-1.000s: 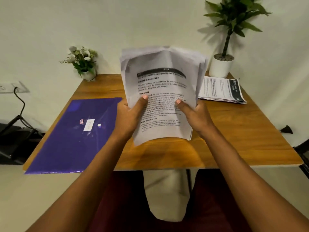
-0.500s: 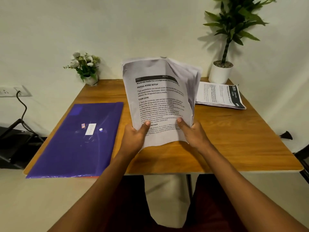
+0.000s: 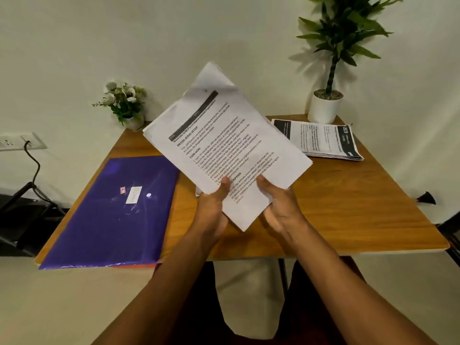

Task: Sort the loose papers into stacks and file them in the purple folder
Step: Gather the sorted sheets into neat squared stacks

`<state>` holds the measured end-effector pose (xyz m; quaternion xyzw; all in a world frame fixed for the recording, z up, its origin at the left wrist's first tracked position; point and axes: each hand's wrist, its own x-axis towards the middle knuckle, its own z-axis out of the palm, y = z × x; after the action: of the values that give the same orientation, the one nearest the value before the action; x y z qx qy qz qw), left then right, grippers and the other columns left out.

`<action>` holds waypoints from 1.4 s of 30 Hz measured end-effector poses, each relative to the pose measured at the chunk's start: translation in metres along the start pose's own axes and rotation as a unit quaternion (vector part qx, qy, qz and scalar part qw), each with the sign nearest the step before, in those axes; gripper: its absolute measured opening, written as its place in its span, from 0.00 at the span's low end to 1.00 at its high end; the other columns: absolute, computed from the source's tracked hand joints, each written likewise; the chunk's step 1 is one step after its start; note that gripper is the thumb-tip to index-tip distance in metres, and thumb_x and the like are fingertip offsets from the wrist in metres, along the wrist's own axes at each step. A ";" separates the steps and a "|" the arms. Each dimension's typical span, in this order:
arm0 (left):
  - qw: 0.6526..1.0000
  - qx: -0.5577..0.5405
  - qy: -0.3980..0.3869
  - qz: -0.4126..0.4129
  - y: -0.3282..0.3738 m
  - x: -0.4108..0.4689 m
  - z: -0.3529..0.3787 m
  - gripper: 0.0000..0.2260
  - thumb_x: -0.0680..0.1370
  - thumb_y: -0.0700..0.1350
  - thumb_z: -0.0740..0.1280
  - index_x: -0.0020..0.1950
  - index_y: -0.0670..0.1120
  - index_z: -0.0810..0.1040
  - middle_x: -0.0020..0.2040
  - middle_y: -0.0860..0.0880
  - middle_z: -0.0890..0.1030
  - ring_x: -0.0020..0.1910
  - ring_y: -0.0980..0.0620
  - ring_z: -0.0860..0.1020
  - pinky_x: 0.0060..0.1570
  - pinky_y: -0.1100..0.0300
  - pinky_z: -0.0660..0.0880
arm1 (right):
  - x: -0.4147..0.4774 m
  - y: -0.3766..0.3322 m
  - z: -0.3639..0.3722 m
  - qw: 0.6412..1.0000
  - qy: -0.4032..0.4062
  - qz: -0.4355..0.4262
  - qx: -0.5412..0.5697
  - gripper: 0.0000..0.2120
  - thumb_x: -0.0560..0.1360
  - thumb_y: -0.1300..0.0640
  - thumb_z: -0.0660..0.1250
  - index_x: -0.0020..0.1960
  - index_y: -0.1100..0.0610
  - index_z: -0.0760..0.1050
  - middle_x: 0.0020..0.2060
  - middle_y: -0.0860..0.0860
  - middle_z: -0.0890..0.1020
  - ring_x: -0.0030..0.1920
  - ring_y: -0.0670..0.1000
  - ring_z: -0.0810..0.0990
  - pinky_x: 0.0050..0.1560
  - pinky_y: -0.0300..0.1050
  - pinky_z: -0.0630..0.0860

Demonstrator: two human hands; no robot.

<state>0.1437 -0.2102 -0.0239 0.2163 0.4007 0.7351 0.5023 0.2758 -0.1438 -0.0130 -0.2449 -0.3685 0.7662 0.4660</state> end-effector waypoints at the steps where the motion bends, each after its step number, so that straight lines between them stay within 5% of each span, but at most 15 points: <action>1: 1.000 0.010 0.004 -0.004 0.008 0.001 -0.003 0.25 0.80 0.38 0.68 0.76 0.45 0.67 0.69 0.42 0.78 0.67 0.39 0.77 0.62 0.39 0.77 | 0.001 -0.004 -0.004 1.000 -0.002 -0.002 -0.019 0.20 0.79 0.71 0.65 0.68 0.56 0.74 0.61 0.57 0.83 0.61 0.58 0.82 0.57 0.58 0.81; 6: 0.994 0.062 0.090 0.001 0.077 0.022 -0.043 0.16 0.80 0.36 0.67 0.67 0.40 0.74 0.61 0.41 0.83 0.60 0.41 0.82 0.48 0.48 0.84 | 0.010 -0.040 -0.038 0.991 -0.023 0.016 -0.131 0.22 0.77 0.68 0.67 0.70 0.60 0.72 0.62 0.59 0.82 0.62 0.59 0.82 0.54 0.55 0.82; 11: 0.951 0.308 0.014 -0.008 0.124 0.036 -0.066 0.16 0.75 0.40 0.72 0.63 0.41 0.80 0.59 0.39 0.84 0.57 0.39 0.83 0.55 0.44 0.82 | 0.018 -0.071 -0.050 0.973 -0.052 0.036 -0.222 0.19 0.71 0.63 0.71 0.62 0.57 0.77 0.56 0.53 0.86 0.58 0.56 0.84 0.52 0.51 0.84; 15: 0.925 0.377 -0.051 0.021 0.123 0.035 -0.053 0.18 0.75 0.47 0.73 0.63 0.43 0.79 0.58 0.43 0.85 0.56 0.41 0.84 0.56 0.42 0.81 | 0.023 -0.082 -0.044 0.927 -0.048 0.013 -0.372 0.15 0.73 0.58 0.74 0.58 0.48 0.78 0.52 0.45 0.87 0.54 0.49 0.85 0.58 0.52 0.81; 17: 0.921 0.381 -0.061 0.048 0.114 0.032 -0.048 0.16 0.79 0.48 0.70 0.65 0.45 0.78 0.59 0.45 0.85 0.57 0.44 0.84 0.55 0.45 0.81 | 0.023 -0.084 -0.039 0.916 -0.034 -0.008 -0.399 0.12 0.75 0.56 0.74 0.55 0.45 0.78 0.52 0.42 0.85 0.54 0.48 0.83 0.57 0.51 0.79; 22: 0.918 0.371 0.034 0.132 0.095 0.022 -0.044 0.04 0.80 0.48 0.70 0.52 0.50 0.83 0.48 0.53 0.87 0.49 0.52 0.86 0.52 0.52 0.82 | 0.015 -0.084 -0.036 0.908 -0.012 -0.058 -0.414 0.07 0.78 0.56 0.72 0.51 0.44 0.78 0.41 0.33 0.84 0.43 0.35 0.83 0.45 0.38 0.77; 27: 0.918 0.356 0.050 0.168 0.080 0.010 -0.049 0.03 0.80 0.47 0.69 0.52 0.52 0.81 0.47 0.58 0.87 0.48 0.54 0.86 0.45 0.61 0.81 | 0.006 -0.066 -0.042 0.913 0.002 -0.063 -0.404 0.06 0.79 0.55 0.71 0.48 0.44 0.78 0.41 0.37 0.84 0.42 0.38 0.84 0.38 0.34 0.78; 31: 0.919 0.353 0.054 0.165 0.065 0.000 -0.053 0.04 0.81 0.43 0.67 0.54 0.48 0.80 0.43 0.63 0.86 0.46 0.60 0.85 0.41 0.68 0.79 | 0.003 -0.051 -0.048 0.916 0.020 -0.053 -0.398 0.07 0.78 0.56 0.71 0.47 0.44 0.78 0.45 0.40 0.83 0.47 0.42 0.82 0.42 0.39 0.77; 37: 0.929 0.329 0.055 0.162 0.063 -0.003 -0.053 0.06 0.80 0.44 0.69 0.57 0.48 0.79 0.46 0.61 0.86 0.48 0.57 0.85 0.43 0.65 0.81 | 0.008 -0.048 -0.050 0.924 0.026 -0.056 -0.377 0.06 0.78 0.56 0.71 0.48 0.45 0.78 0.44 0.38 0.82 0.44 0.38 0.82 0.41 0.34 0.77; 42: 0.936 0.326 0.052 0.120 0.054 -0.005 -0.057 0.06 0.79 0.42 0.70 0.55 0.49 0.80 0.47 0.59 0.87 0.49 0.55 0.86 0.42 0.64 0.81 | 0.008 -0.036 -0.059 0.922 0.039 -0.035 -0.383 0.06 0.78 0.56 0.72 0.53 0.47 0.80 0.48 0.42 0.85 0.51 0.47 0.84 0.52 0.47 0.81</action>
<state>0.0741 -0.2455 -0.0134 0.3759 0.6151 0.6293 0.2905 0.3335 -0.1062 -0.0201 -0.4217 -0.6233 0.5399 0.3770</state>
